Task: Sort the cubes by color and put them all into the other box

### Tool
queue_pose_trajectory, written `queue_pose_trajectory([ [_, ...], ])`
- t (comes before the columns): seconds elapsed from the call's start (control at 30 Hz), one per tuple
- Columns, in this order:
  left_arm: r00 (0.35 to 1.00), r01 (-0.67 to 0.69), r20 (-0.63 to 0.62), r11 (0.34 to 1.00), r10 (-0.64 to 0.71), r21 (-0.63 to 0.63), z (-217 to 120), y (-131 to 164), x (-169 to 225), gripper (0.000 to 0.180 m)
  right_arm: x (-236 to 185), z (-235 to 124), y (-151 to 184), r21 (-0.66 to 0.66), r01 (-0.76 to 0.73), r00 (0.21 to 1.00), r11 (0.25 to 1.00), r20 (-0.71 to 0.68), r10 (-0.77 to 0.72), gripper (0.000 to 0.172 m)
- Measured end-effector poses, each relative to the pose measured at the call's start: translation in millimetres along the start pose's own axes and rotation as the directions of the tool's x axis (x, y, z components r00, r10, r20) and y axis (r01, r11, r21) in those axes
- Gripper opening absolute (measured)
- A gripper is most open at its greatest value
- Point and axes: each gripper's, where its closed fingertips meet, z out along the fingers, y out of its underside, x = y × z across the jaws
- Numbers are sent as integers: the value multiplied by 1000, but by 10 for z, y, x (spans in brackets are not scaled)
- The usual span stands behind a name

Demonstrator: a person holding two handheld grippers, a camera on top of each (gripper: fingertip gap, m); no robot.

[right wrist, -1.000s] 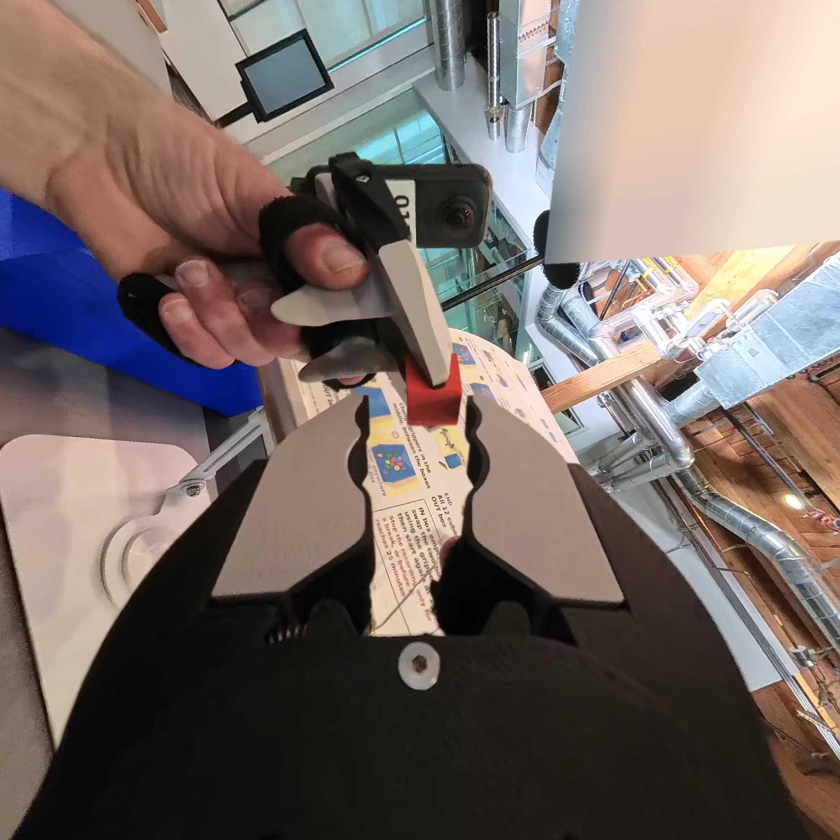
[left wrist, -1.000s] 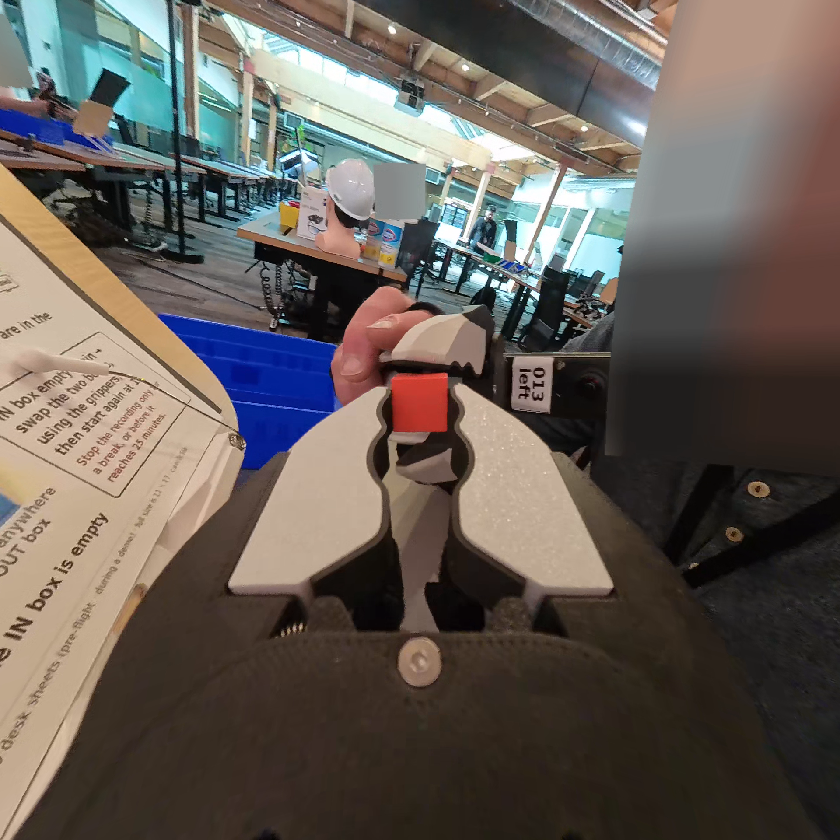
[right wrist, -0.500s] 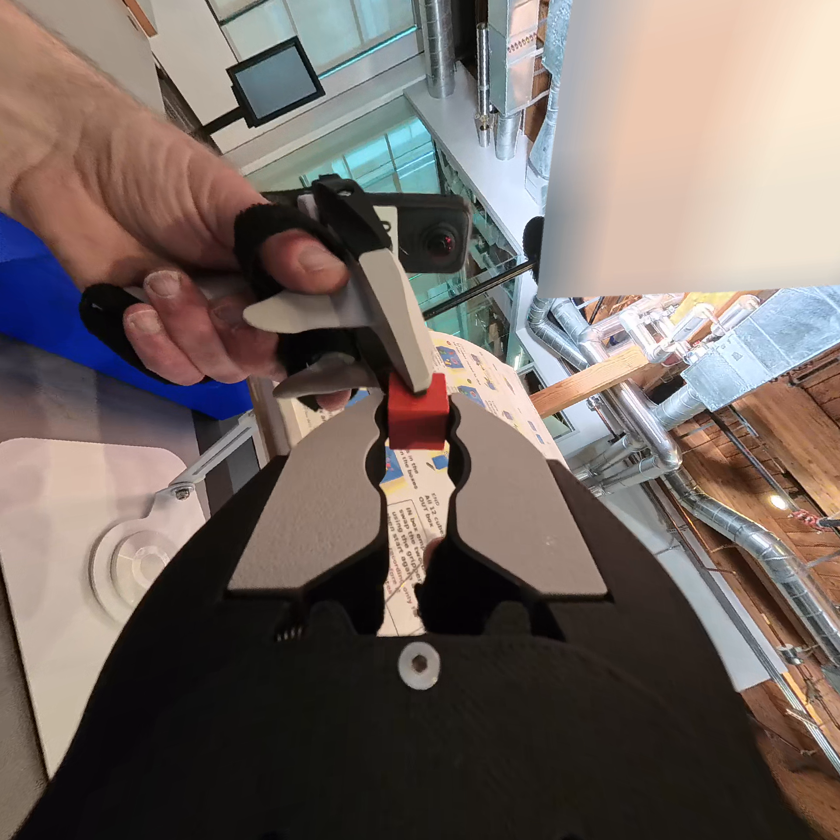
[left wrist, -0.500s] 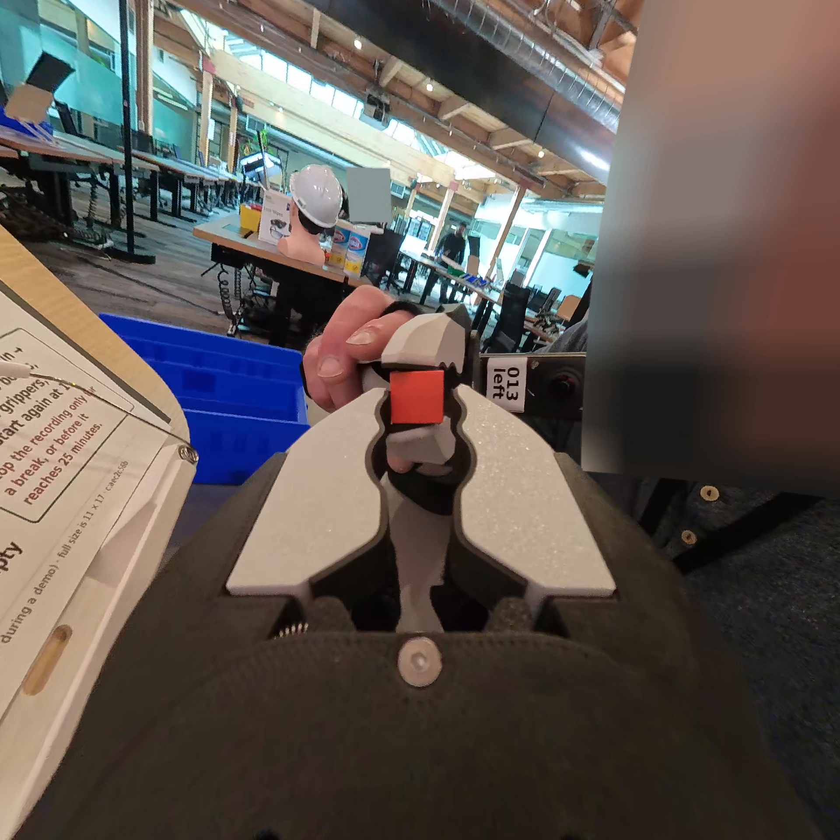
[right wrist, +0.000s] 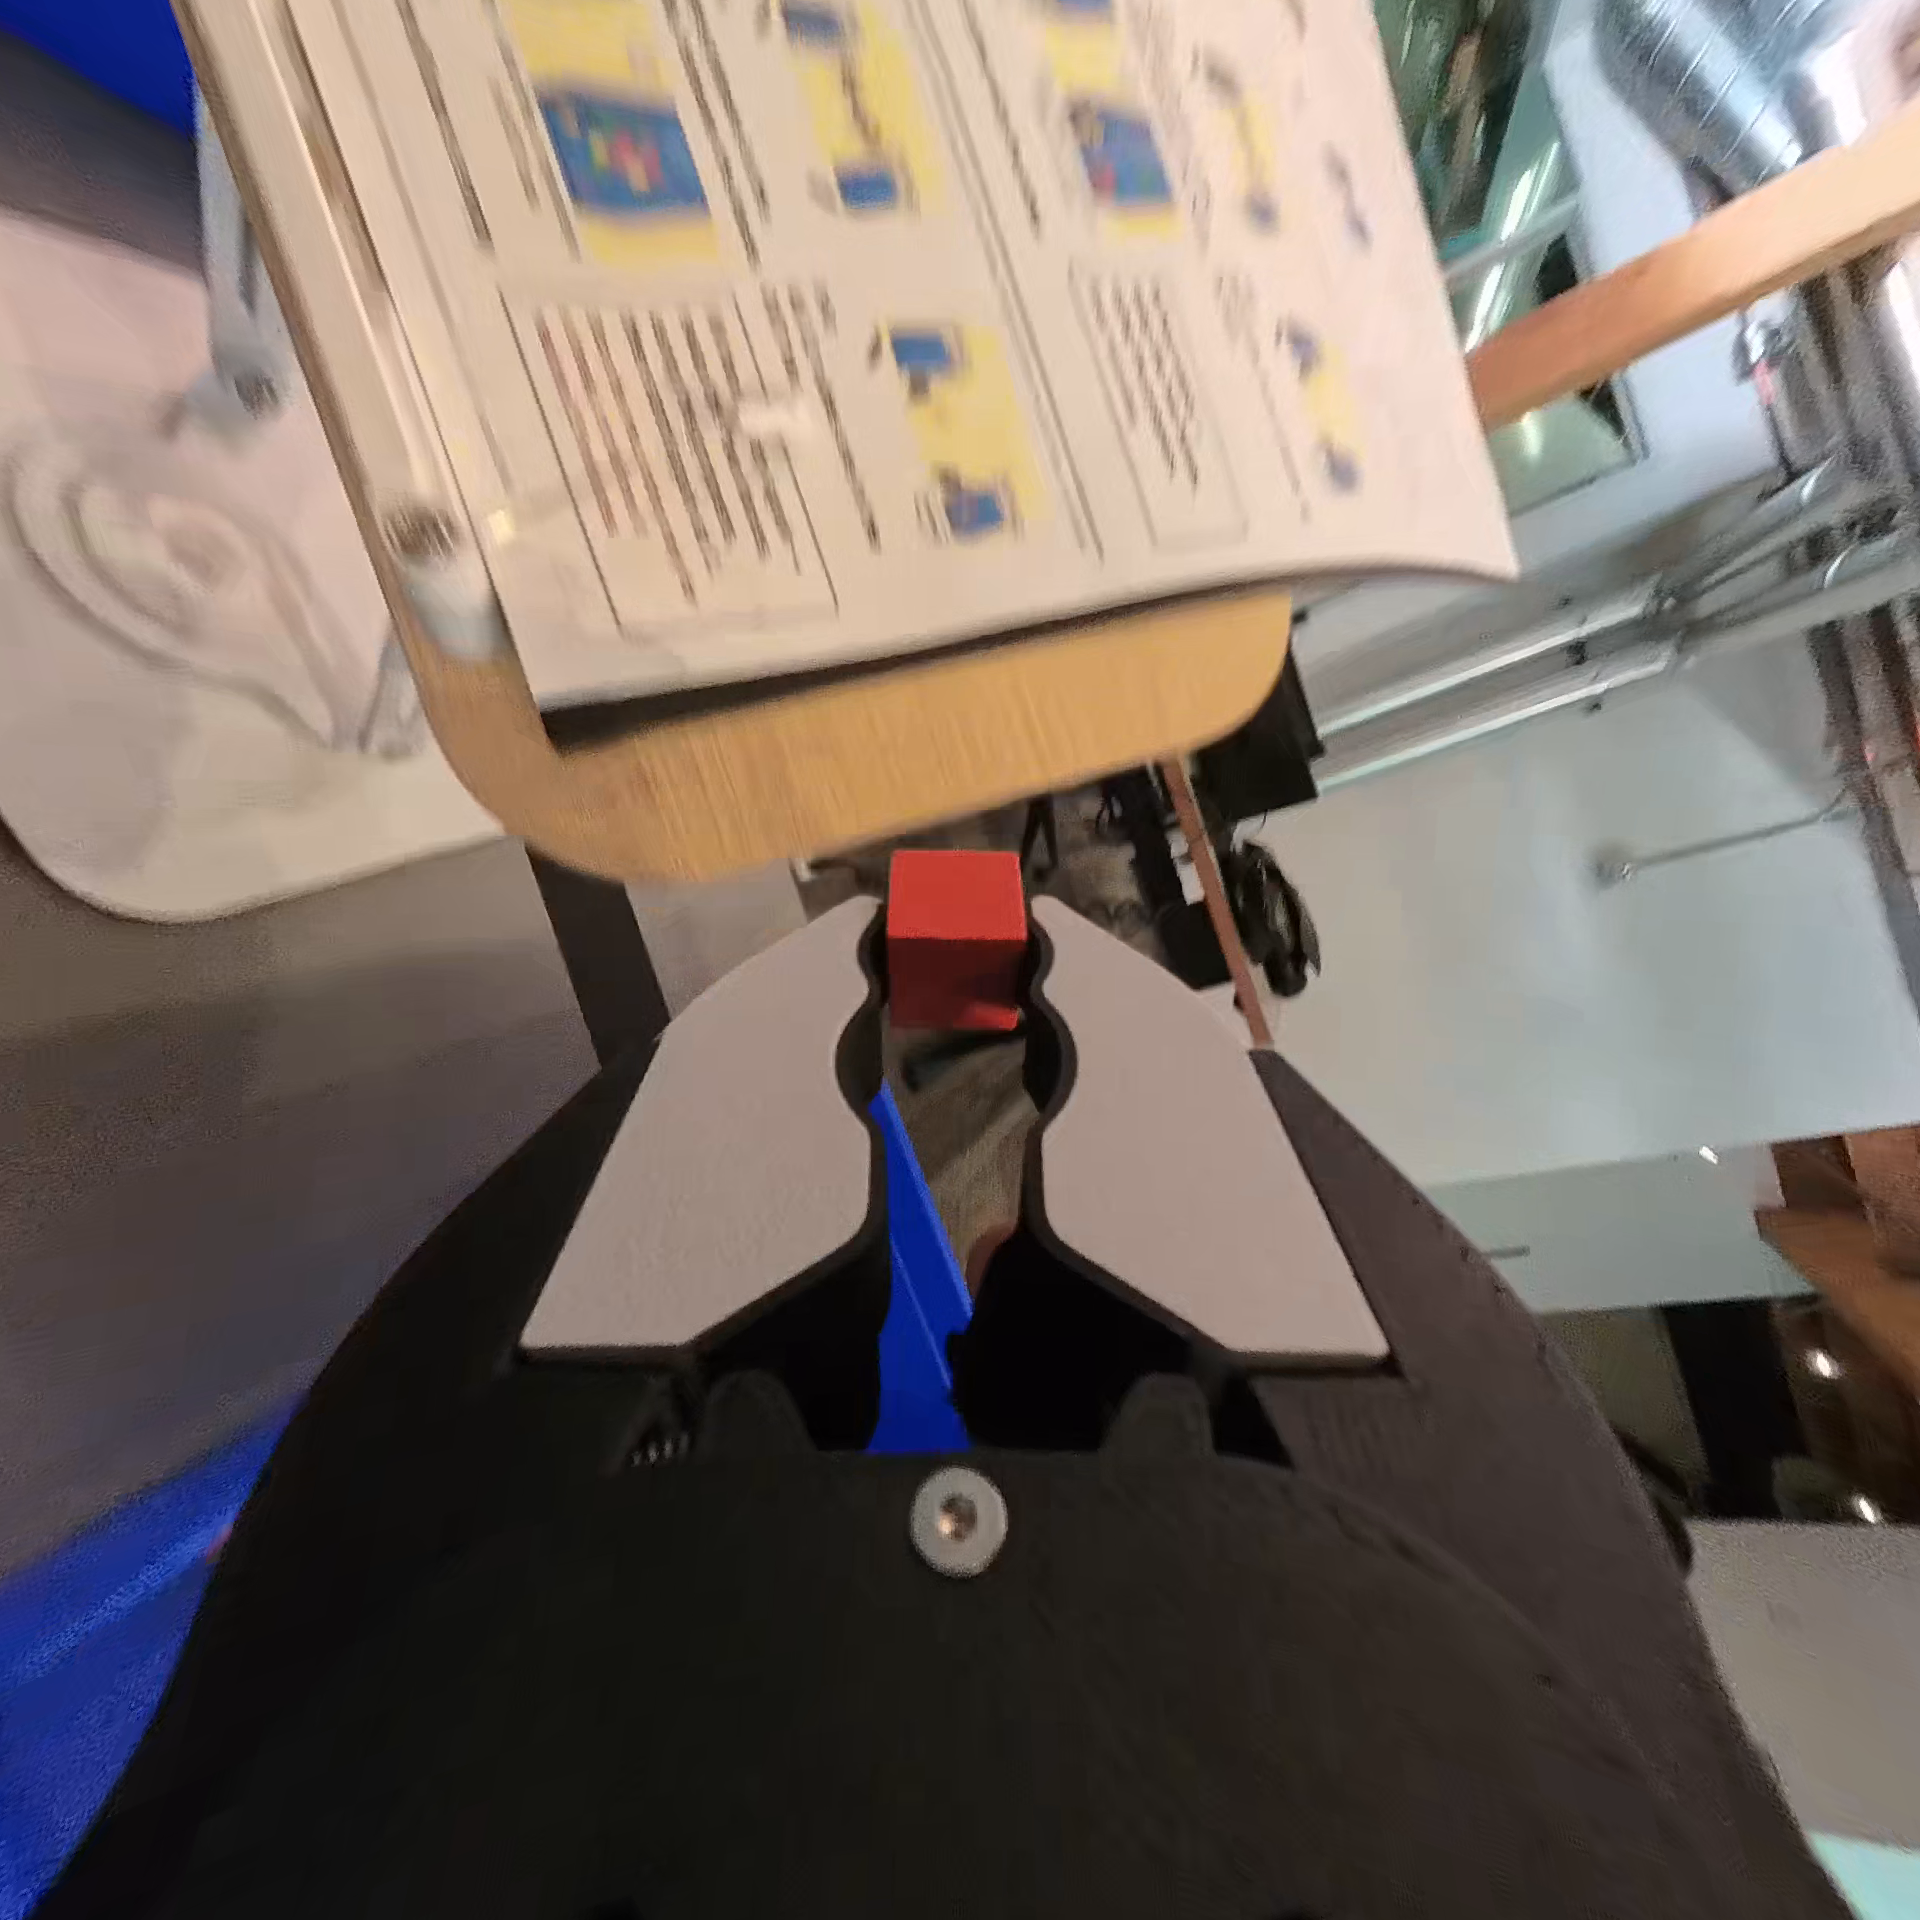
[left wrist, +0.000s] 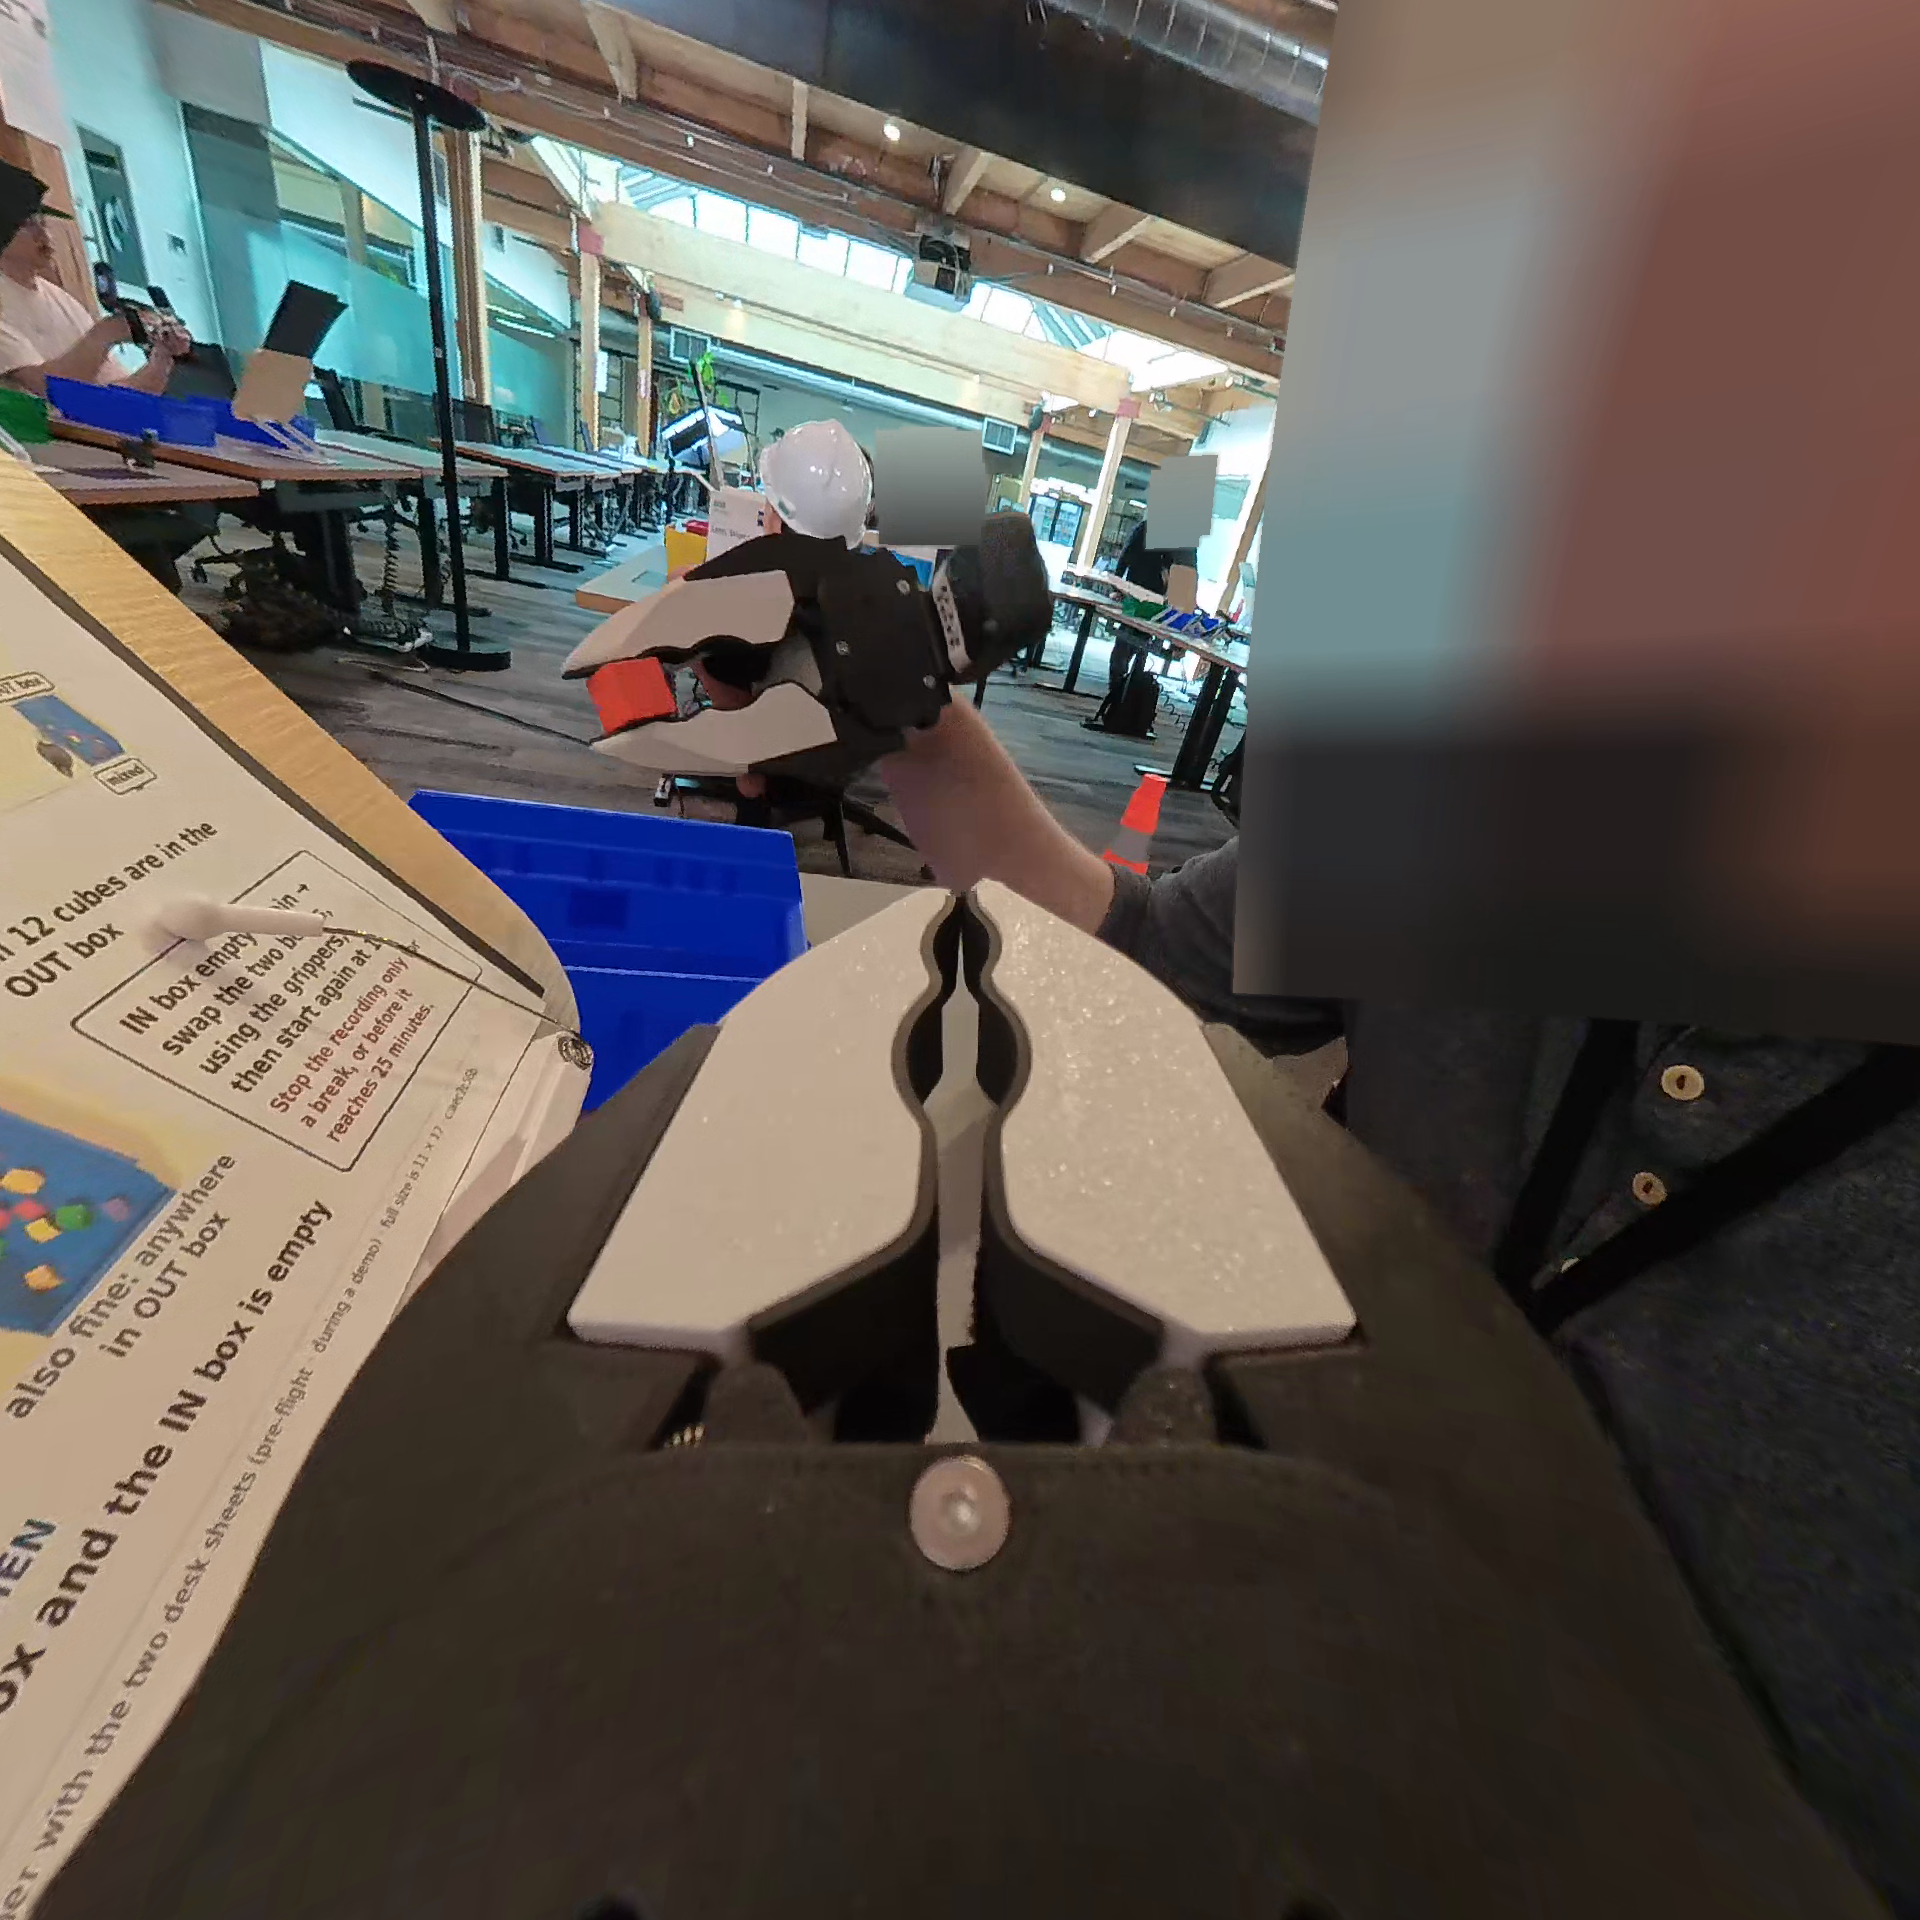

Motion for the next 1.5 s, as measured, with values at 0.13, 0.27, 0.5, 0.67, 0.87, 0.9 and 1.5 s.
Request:
queue_pose_trajectory([
  [0.13, 1000, -1, 15, 1000, 1, -16, 5, 33, -30, 0, -153, -79, 652, -211, -14, 987, 977, 156, 48, 23],
  [0.27, 1000, 7, 20, 999, -6, -45, 35, 101, -62, 0, -623, -207, 1276, -447, -5, 901, 894, 385, 198, 23],
  [0.5, 999, -2, 33, 998, 4, -64, 47, 135, -82, 0, -1148, -255, 1747, -607, 13, 754, 795, 528, 391, 23],
  [0.67, 999, 1, 35, 998, 2, -68, 51, 151, -94, 0, -1367, -304, 1872, -658, 49, 681, 752, 572, 457, 23],
  [0.87, 999, -1, 34, 996, 4, -85, 80, 193, -100, 0, -1567, -351, 1897, -682, 94, 611, 725, 615, 499, 23],
  [0.9, 999, 1, 33, 996, 2, -84, 83, 196, -99, 0, -1612, -350, 1930, -690, 108, 600, 716, 620, 506, 23],
  [1.5, 995, -50, 85, 993, 60, -110, -35, 122, -113, 0, -1603, -380, 1943, -709, 123, 601, 694, 609, 517, 33],
])
